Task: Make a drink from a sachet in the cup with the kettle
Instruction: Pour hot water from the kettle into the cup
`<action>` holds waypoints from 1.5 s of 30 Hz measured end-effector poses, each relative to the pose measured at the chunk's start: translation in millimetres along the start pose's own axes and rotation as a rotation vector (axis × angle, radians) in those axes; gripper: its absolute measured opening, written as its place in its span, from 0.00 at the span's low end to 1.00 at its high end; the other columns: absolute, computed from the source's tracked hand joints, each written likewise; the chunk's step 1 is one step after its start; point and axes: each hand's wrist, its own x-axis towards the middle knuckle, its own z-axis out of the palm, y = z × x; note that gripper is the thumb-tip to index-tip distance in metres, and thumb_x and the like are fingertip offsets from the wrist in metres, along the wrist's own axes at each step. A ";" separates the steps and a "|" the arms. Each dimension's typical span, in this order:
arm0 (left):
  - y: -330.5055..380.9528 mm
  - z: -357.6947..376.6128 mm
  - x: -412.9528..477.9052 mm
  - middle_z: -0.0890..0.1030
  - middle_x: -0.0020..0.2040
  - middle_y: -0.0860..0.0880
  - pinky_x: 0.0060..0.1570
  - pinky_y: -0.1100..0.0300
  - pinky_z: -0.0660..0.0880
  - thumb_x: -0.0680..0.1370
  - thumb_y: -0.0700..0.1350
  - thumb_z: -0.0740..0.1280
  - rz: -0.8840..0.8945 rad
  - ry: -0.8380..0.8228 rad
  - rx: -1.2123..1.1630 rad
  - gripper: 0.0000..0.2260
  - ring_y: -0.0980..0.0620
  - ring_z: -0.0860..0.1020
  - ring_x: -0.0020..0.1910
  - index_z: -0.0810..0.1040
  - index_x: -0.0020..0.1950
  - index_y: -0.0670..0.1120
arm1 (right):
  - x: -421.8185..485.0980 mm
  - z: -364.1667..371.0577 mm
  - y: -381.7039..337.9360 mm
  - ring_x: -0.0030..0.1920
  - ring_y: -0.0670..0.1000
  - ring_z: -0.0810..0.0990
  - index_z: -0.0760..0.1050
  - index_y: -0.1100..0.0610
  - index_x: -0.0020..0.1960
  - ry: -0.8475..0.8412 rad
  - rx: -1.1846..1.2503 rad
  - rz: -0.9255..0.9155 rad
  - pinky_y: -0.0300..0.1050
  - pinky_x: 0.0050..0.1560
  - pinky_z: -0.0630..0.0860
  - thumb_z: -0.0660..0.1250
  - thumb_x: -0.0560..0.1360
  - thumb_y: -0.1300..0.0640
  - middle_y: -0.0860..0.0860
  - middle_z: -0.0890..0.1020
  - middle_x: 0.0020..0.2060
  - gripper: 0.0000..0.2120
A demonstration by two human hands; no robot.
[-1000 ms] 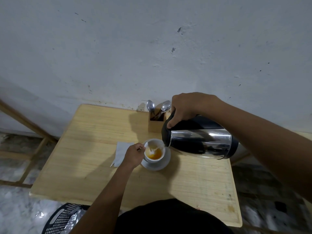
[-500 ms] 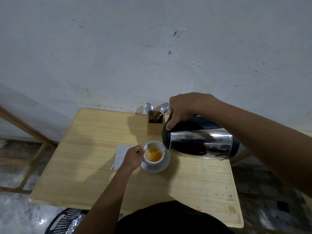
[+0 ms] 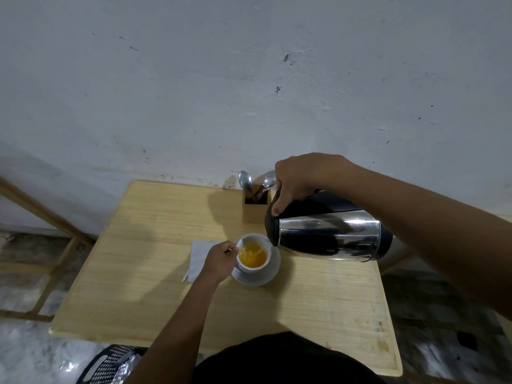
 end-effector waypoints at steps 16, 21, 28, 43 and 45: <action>-5.3 2.5 4.7 0.78 0.40 0.44 0.27 0.61 0.65 0.80 0.43 0.61 0.002 0.015 0.034 0.06 0.56 0.70 0.29 0.76 0.47 0.46 | 1.7 6.3 6.1 0.36 0.48 0.78 0.78 0.56 0.47 0.033 0.050 -0.012 0.42 0.33 0.68 0.74 0.65 0.36 0.48 0.80 0.34 0.24; -5.7 2.2 5.4 0.75 0.33 0.51 0.27 0.62 0.65 0.80 0.43 0.61 0.007 0.014 0.026 0.06 0.56 0.69 0.29 0.78 0.50 0.46 | 4.7 10.5 6.8 0.38 0.50 0.81 0.81 0.56 0.47 0.032 0.053 -0.028 0.42 0.35 0.71 0.74 0.64 0.36 0.50 0.83 0.36 0.25; -3.4 1.2 3.6 0.73 0.31 0.51 0.26 0.62 0.64 0.80 0.43 0.60 0.009 0.008 0.025 0.06 0.56 0.68 0.28 0.76 0.48 0.45 | 10.2 14.4 5.8 0.37 0.50 0.79 0.74 0.51 0.37 0.039 0.011 -0.042 0.45 0.39 0.73 0.74 0.64 0.35 0.48 0.81 0.34 0.21; -4.1 0.8 3.4 0.74 0.32 0.53 0.27 0.63 0.65 0.80 0.43 0.60 0.020 0.009 0.013 0.07 0.57 0.69 0.29 0.78 0.52 0.44 | 11.1 22.2 14.4 0.39 0.50 0.79 0.74 0.50 0.38 0.095 0.044 -0.054 0.44 0.37 0.73 0.73 0.63 0.34 0.46 0.79 0.34 0.20; -3.9 1.0 2.6 0.74 0.33 0.52 0.27 0.63 0.65 0.80 0.43 0.60 0.026 0.008 0.024 0.06 0.57 0.69 0.30 0.77 0.51 0.45 | 8.0 24.1 20.6 0.40 0.50 0.80 0.79 0.51 0.44 0.103 0.096 -0.031 0.45 0.40 0.75 0.73 0.63 0.33 0.45 0.81 0.36 0.22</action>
